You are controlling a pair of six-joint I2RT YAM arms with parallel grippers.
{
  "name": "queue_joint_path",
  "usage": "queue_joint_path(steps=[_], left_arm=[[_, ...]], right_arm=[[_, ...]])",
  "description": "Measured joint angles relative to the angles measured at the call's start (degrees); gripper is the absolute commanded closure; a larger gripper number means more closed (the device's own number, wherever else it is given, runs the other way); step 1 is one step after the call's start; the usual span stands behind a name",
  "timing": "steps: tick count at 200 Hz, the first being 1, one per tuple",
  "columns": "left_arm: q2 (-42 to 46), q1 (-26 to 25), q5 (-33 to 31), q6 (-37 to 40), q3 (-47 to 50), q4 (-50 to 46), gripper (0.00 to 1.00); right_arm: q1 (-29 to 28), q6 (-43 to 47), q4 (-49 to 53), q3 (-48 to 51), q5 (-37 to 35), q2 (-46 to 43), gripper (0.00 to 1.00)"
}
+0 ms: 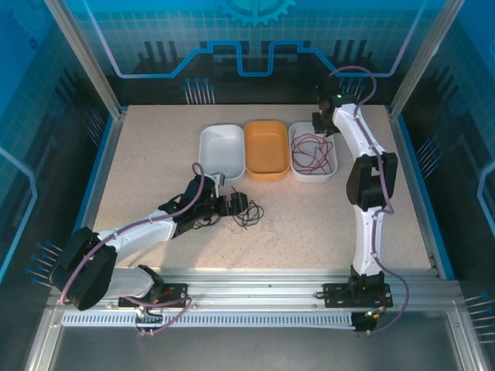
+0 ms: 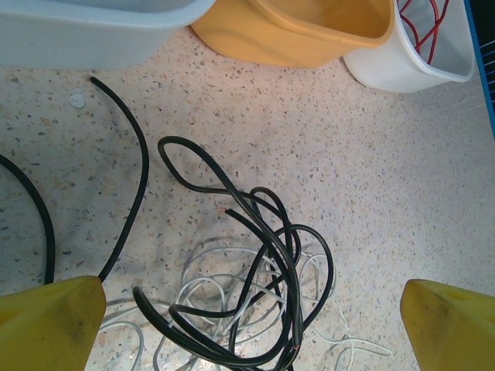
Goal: Untangle the cables
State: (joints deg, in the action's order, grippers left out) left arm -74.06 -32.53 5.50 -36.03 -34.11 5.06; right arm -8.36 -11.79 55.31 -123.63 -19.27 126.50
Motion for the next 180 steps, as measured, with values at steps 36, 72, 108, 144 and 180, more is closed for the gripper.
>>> queue_joint_path(steps=[36, 72, 108, 144, 180], left_arm=[[-0.2, 0.0, 0.0, 0.0, -0.1, 0.0, 0.01], [-0.2, 0.0, 0.0, 0.0, -0.3, 0.0, 0.01], [-0.6, 0.0, 0.0, 0.1, -0.4, 0.0, 0.01], [-0.7, 0.0, 0.0, 0.1, -0.6, 0.0, 0.01], [-0.7, 0.0, 0.0, 0.1, -0.6, 0.0, 0.01]], right_arm=[[-1.6, -0.1, -4.5, 11.5, 0.5, -13.8, 0.56], [-2.9, 0.1, -9.2, 22.1, 3.1, -21.4, 0.51], [-2.9, 0.9, -10.8, 27.1, 4.4, -20.0, 0.52], [-2.8, 2.1, -12.6, 26.9, 4.5, -15.6, 0.55], [-2.6, 3.1, -13.4, 24.0, 4.7, -9.4, 0.57]])
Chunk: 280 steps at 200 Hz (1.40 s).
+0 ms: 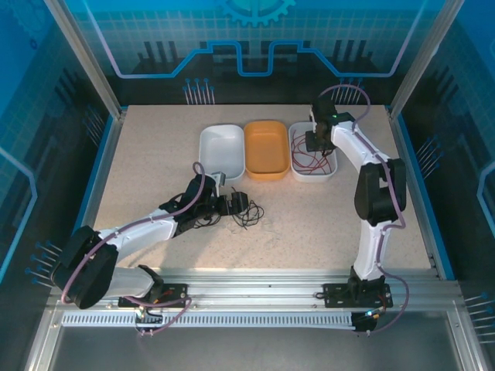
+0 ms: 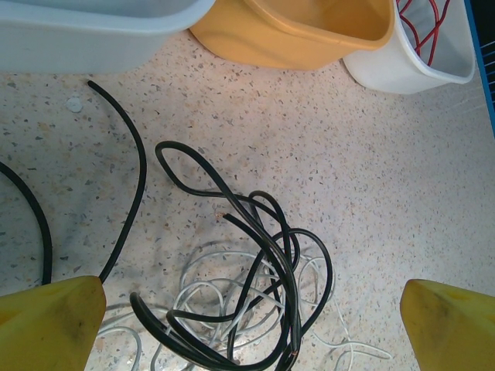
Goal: Untangle the cables
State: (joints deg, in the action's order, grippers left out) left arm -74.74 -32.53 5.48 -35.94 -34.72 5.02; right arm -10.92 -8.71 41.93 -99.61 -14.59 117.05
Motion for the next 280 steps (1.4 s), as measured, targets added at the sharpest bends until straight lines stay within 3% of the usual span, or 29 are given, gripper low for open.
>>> queue_joint_path(steps=[30, 56, 71, 135, 237, 280], left_arm=[[0.0, 0.0, 0.0, 0.0, 0.0, 0.0, 0.01], [0.0, 0.0, 0.0, 0.0, 0.0, 0.0, 0.01], [0.0, 0.0, 0.0, 0.0, 0.0, 0.0, 0.01], [0.0, -0.2, 0.0, -0.1, 0.0, 0.0, 0.01], [0.8, -0.3, 0.0, -0.1, 0.0, 0.0, 0.01], [0.9, -0.3, 0.3, -0.1, 0.0, 0.1, 0.01]], right_arm=[[1.0, 0.3, 0.0, -3.8, 0.5, 3.8, 0.68], [1.6, 0.5, 0.4, -8.5, 0.5, 6.8, 0.92], [1.6, 0.5, 1.5, -11.5, -0.1, 8.7, 1.0], [2.1, -5.3, 17.0, -27.8, -1.5, 17.7, 1.0], [0.3, -11.5, 31.8, -26.6, 1.0, 15.8, 1.0], [1.2, -11.4, 35.6, -36.7, 3.0, 21.7, 1.0]])
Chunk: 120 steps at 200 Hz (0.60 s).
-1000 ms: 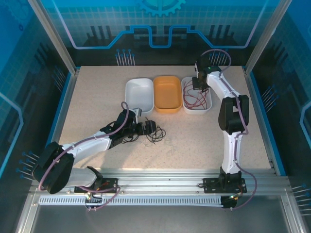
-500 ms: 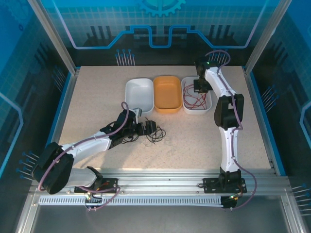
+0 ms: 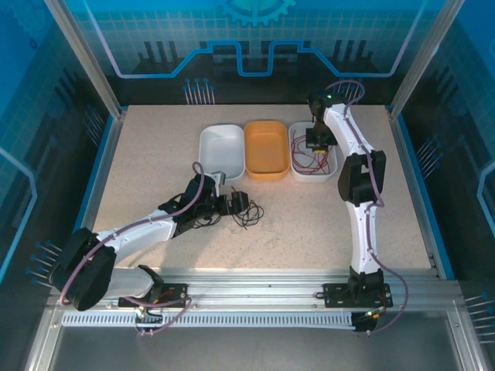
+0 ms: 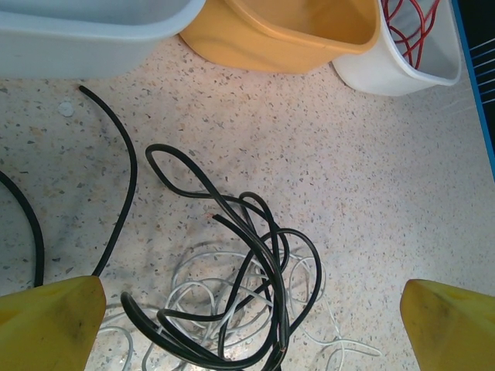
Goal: Untangle the cables
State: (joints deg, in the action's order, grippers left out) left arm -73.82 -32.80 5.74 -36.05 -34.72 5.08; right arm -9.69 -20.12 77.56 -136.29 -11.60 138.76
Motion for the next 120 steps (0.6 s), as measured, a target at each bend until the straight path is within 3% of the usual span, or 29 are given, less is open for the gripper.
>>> queue_joint_path(steps=[52, 75, 120], left_arm=[[0.0, 0.0, 0.2, 0.0, 0.0, 0.3, 0.01], [0.1, -0.1, 0.2, 0.0, 0.0, 0.2, 0.01], [1.2, 0.0, 0.1, 0.0, 0.1, 0.2, 0.01]], right_arm=[[2.7, 0.4, 1.7, -6.7, 2.8, 8.5, 1.0], [3.5, 1.0, 1.6, -6.6, 3.7, 8.9, 0.91], [3.2, 1.5, -1.4, -0.5, 5.7, 3.0, 0.65]])
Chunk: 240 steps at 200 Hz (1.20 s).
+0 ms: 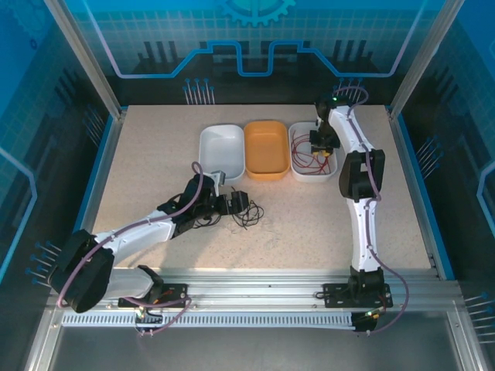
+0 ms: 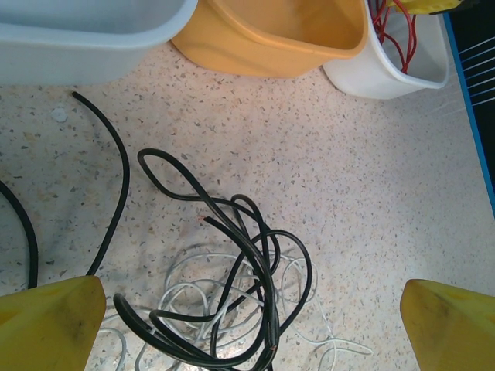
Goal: Untangle the cables
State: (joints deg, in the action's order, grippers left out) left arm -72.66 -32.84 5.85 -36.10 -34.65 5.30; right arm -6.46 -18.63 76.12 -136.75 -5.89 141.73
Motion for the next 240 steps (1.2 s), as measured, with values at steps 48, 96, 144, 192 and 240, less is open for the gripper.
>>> queue_joint_path(steps=[48, 96, 144, 192, 240], left_arm=[[3.2, 0.0, -0.7, 0.0, 0.0, -0.7, 0.01], [5.7, 0.0, -4.1, -0.8, -0.3, -4.0, 0.01], [3.0, 1.8, -7.6, -3.1, -7.1, -16.2, 0.01], [-1.8, 3.7, -7.6, -4.5, -9.7, -20.8, 0.02], [-3.5, 6.3, -7.6, -6.4, -9.9, -22.8, 0.02]], right_arm=[[-1.5, 0.1, -2.8, 4.2, -0.3, -11.1, 0.5], [-5.1, 0.9, -7.9, 14.8, -3.7, -22.7, 0.0], [-15.9, 1.8, -23.5, 43.5, -6.2, -43.9, 0.0], [-22.8, -1.3, -35.3, 61.0, -2.3, -52.3, 0.0], [-30.3, -6.1, -40.3, 67.0, 0.0, -50.0, 0.15]])
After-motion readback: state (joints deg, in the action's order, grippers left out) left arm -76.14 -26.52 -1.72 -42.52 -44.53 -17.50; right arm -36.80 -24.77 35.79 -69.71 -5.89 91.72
